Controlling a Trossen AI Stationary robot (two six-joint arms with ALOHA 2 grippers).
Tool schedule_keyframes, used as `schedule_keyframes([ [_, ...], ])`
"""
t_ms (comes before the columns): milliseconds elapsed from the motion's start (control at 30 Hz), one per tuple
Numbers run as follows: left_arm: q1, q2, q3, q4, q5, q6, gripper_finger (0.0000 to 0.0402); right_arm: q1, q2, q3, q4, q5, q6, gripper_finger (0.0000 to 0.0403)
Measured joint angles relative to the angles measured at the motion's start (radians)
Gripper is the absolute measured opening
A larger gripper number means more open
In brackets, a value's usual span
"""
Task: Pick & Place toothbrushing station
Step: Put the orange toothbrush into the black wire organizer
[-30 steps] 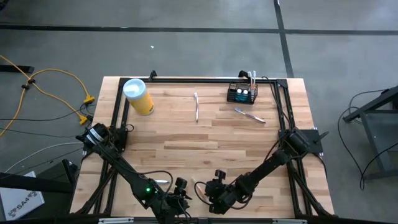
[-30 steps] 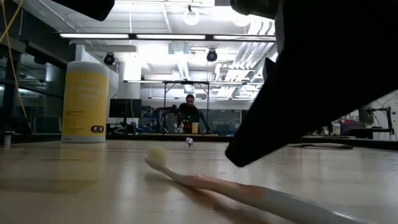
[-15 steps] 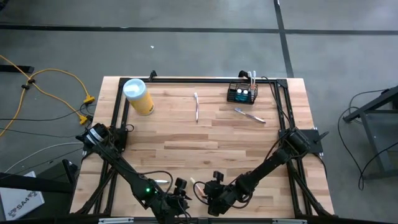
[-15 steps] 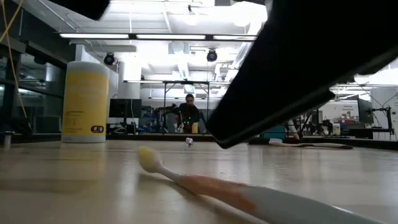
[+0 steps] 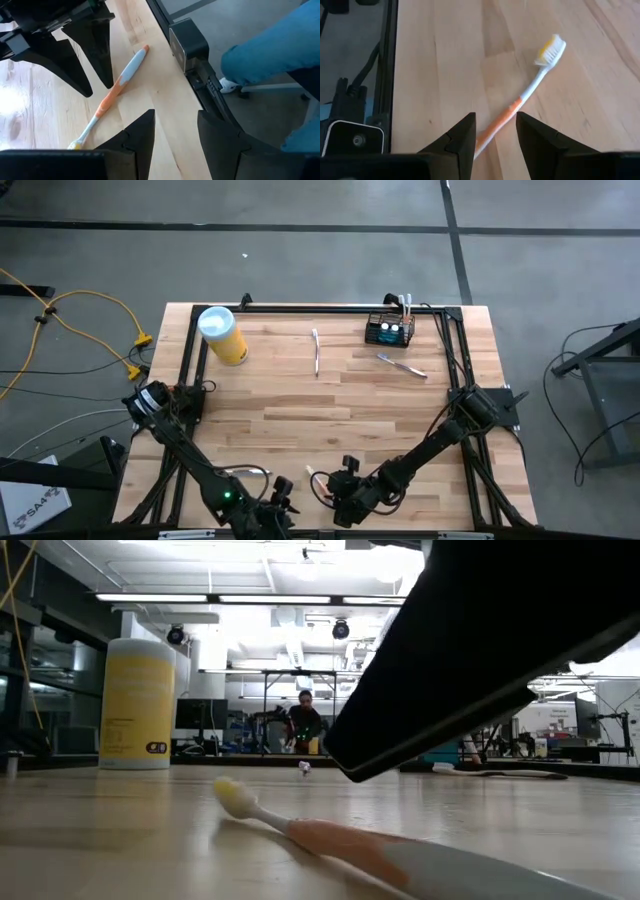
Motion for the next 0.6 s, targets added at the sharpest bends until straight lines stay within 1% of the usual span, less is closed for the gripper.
schedule_keyframes([
  [167,0.0,0.0,0.0,0.0,-0.003,-0.002,0.0141,0.0,0.033,-0.001,0.027,-0.003,0.0,0.0133],
  [267,0.001,0.0,0.0,0.001,-0.003,-0.002,0.0141,0.001,0.065,0.0,0.073,-0.025,0.006,0.0133],
  [400,0.001,0.0,0.0,0.005,-0.003,-0.002,0.0141,-0.005,0.087,0.004,0.079,-0.024,0.009,0.0133],
  [600,0.002,0.0,0.0,0.008,-0.003,-0.002,0.0141,-0.013,0.093,0.007,0.001,0.01,0.021,0.0133],
])
